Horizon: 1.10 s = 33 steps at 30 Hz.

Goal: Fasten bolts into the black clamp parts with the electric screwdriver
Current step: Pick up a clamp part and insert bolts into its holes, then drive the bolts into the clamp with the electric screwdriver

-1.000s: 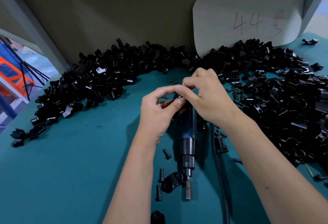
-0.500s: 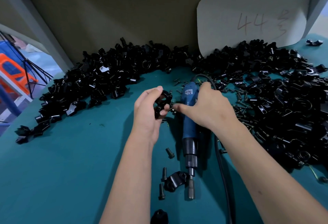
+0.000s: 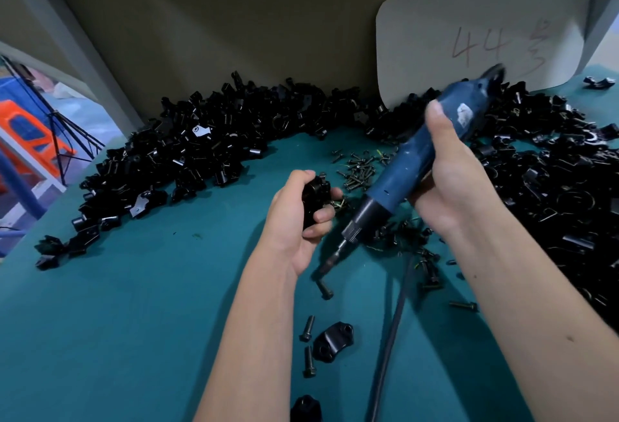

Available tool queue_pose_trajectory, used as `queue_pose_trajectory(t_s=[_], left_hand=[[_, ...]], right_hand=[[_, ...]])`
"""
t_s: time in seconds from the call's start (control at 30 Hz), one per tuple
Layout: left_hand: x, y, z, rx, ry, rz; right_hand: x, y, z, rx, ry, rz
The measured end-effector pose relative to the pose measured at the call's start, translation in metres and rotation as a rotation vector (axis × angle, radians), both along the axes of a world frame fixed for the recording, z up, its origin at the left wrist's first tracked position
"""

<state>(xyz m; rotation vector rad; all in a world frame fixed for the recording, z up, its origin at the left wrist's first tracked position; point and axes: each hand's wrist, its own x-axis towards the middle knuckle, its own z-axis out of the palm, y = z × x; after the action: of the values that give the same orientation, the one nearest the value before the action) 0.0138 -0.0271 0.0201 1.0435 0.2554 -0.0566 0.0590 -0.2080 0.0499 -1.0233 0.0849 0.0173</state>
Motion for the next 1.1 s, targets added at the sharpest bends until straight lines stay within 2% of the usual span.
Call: queue_pose_trajectory(t_s=[0.1, 0.27, 0.33, 0.47, 0.67, 0.8, 1.1], left_hand=[[0.000, -0.001, -0.001, 0.018, 0.015, -0.002], [0.002, 0.001, 0.000, -0.009, 0.018, 0.076], [0.001, 0.001, 0.001, -0.020, 0.011, 0.112], [0.000, 0.002, 0.001, -0.035, 0.008, 0.139], [0.000, 0.002, 0.000, -0.028, 0.010, 0.153], [0.000, 0.002, -0.001, -0.013, 0.022, 0.143], [0.001, 0.001, 0.000, 0.002, 0.035, 0.164]], right_hand=[[-0.001, 0.005, -0.001, 0.185, -0.027, 0.006], [-0.005, 0.008, 0.002, -0.036, 0.001, -0.041], [-0.005, 0.008, 0.002, -0.049, 0.061, -0.021], [-0.006, 0.008, 0.000, 0.132, 0.126, 0.117], [-0.005, 0.007, -0.003, 0.294, 0.221, 0.119], [-0.006, 0.009, -0.002, 0.304, 0.210, 0.094], [-0.007, 0.016, -0.004, 0.191, 0.184, -0.010]])
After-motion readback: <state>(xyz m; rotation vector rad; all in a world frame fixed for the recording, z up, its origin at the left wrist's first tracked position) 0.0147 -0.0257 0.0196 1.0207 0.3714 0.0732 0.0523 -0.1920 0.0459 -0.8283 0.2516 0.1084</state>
